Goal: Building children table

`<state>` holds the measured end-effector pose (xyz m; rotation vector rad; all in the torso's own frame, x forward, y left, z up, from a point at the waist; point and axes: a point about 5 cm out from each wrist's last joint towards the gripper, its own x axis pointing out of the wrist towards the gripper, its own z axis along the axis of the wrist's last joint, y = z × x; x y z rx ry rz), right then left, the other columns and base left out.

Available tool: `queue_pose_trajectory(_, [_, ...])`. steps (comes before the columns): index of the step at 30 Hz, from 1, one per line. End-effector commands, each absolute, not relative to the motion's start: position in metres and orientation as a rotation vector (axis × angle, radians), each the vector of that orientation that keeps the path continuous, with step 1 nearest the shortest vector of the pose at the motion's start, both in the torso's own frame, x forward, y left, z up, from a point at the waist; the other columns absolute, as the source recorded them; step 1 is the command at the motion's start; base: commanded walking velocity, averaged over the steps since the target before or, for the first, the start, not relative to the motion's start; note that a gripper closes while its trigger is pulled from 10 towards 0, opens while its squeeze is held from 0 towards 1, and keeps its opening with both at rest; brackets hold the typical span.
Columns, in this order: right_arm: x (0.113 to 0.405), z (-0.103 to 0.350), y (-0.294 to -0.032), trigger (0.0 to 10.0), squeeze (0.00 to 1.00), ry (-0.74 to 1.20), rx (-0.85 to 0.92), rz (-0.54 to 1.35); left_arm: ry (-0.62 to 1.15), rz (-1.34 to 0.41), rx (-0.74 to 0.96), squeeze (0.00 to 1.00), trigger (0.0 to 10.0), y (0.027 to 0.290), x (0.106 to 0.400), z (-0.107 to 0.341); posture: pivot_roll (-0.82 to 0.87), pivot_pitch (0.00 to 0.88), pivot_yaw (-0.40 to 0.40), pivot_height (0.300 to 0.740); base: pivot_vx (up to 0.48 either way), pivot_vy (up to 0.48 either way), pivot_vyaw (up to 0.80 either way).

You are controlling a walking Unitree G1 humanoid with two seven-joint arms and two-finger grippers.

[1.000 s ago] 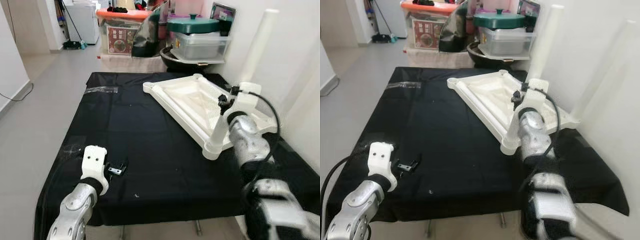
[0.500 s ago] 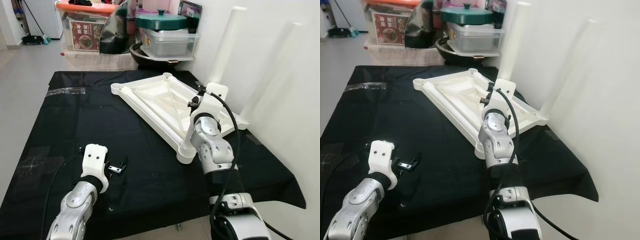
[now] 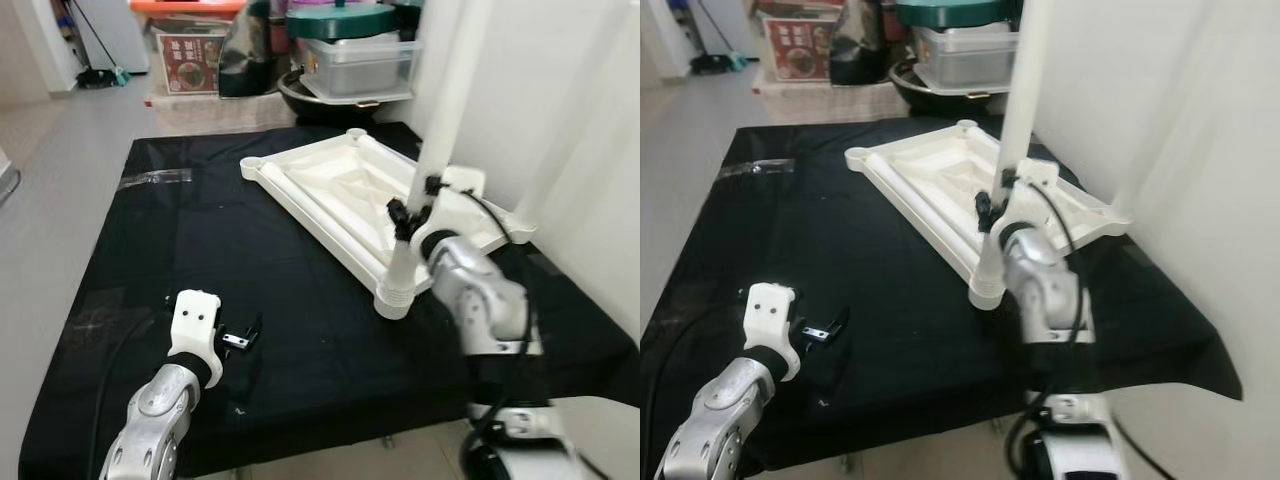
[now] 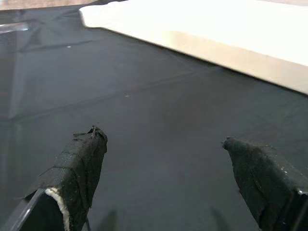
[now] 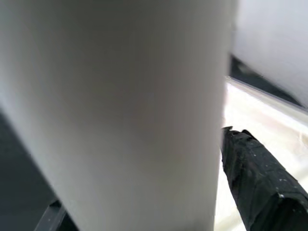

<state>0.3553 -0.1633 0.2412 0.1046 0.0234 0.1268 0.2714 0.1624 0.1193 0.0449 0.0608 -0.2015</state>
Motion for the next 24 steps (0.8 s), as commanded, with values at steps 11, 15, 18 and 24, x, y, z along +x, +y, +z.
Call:
queue_pose_trajectory(11, [0.363,0.264,-0.172,10.0,0.00,-0.043,-0.031,0.590,0.069,-0.229,0.060,0.00,10.0,0.158,0.275,0.116,0.00,0.000,-0.059,0.740,0.000,0.000,0.00])
queue_pose_trajectory(15, [0.375,0.265,-0.180,8.0,0.00,-0.058,-0.060,0.672,0.066,-0.230,0.061,0.00,10.0,0.157,0.275,0.116,0.01,0.000,-0.070,0.740,0.000,0.000,0.00])
queue_pose_trajectory(18, [0.380,0.262,-0.184,0.0,0.00,-0.047,-0.057,0.680,0.065,-0.229,0.061,0.00,10.0,0.157,0.275,0.116,0.01,0.000,-0.078,0.740,0.000,0.000,0.00])
queue_pose_trajectory(24, [0.397,0.242,-0.201,0.0,0.00,0.045,-0.064,0.396,0.068,-0.220,0.062,0.00,10.0,0.159,0.272,0.115,0.03,0.000,-0.089,0.740,0.000,0.000,0.00])
